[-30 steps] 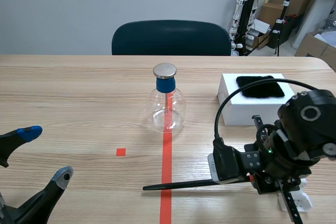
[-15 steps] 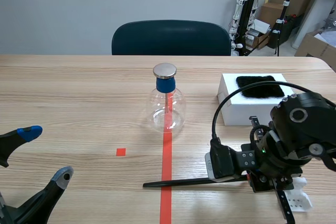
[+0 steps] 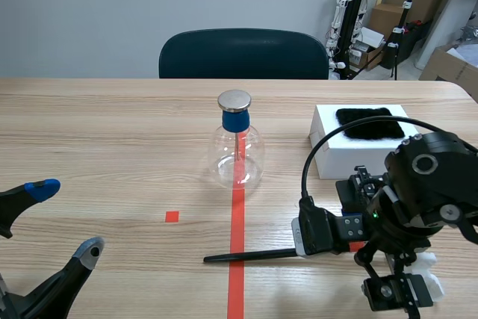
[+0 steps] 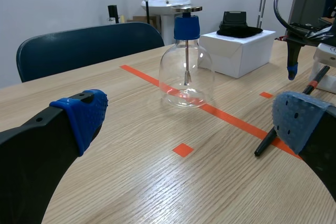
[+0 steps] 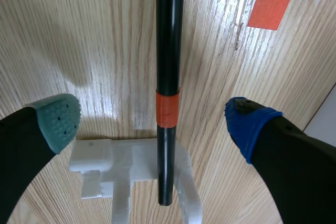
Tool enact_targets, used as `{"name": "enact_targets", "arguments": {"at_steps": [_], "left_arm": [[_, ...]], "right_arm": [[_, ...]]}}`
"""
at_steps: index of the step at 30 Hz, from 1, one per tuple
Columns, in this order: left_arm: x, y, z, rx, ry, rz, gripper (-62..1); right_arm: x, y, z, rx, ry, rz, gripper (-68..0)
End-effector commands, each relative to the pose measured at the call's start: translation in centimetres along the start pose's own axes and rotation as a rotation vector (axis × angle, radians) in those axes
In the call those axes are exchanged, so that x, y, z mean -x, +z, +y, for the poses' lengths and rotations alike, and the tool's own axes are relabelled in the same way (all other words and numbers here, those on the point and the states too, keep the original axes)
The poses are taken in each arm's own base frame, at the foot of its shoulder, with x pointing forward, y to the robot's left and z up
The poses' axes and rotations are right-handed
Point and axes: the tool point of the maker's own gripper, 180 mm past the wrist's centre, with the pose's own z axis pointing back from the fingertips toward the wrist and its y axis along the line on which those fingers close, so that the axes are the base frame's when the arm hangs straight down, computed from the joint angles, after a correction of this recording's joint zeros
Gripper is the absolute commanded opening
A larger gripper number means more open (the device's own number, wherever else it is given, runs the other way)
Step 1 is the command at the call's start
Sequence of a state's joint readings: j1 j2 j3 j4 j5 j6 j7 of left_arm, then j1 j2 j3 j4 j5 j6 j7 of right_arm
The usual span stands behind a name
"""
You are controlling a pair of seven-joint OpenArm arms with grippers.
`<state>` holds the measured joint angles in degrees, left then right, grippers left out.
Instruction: Do the electroscope experiment. put the rod down on the box
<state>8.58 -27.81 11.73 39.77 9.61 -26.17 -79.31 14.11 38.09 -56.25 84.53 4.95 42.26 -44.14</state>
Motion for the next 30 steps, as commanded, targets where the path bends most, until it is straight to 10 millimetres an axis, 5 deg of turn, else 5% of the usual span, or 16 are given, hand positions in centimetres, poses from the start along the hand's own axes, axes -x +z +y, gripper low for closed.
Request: {"name": "enact_targets", "arguments": {"at_steps": [1,5,19,26,30], "left_arm": [[-0.6,0.0,0.3,-0.004,-0.005,-0.023,1.4],[-0.6,0.0,0.3,-0.005,-0.005,-0.023,1.4],[-0.6,0.0,0.3,-0.004,-0.005,-0.023,1.4],[-0.6,0.0,0.3,-0.004,-0.005,-0.022,1.4],[-0.6,0.0,0.3,-0.004,-0.005,-0.023,1.4]], "right_arm": [[0.4,0.9,-1.3,0.036,0.01,0.009,-7.2],[-0.1,1.6,-2.1,0.078,0.006,-0.003,-0.3],[-0.6,5.5,-7.4,0.419,-0.002,-0.021,-0.3],[-3.2,7.6,-10.4,0.656,0.029,-0.17,-0.4],[-5.7,8.5,-10.2,0.66,0.038,-0.353,-0.4]]}}
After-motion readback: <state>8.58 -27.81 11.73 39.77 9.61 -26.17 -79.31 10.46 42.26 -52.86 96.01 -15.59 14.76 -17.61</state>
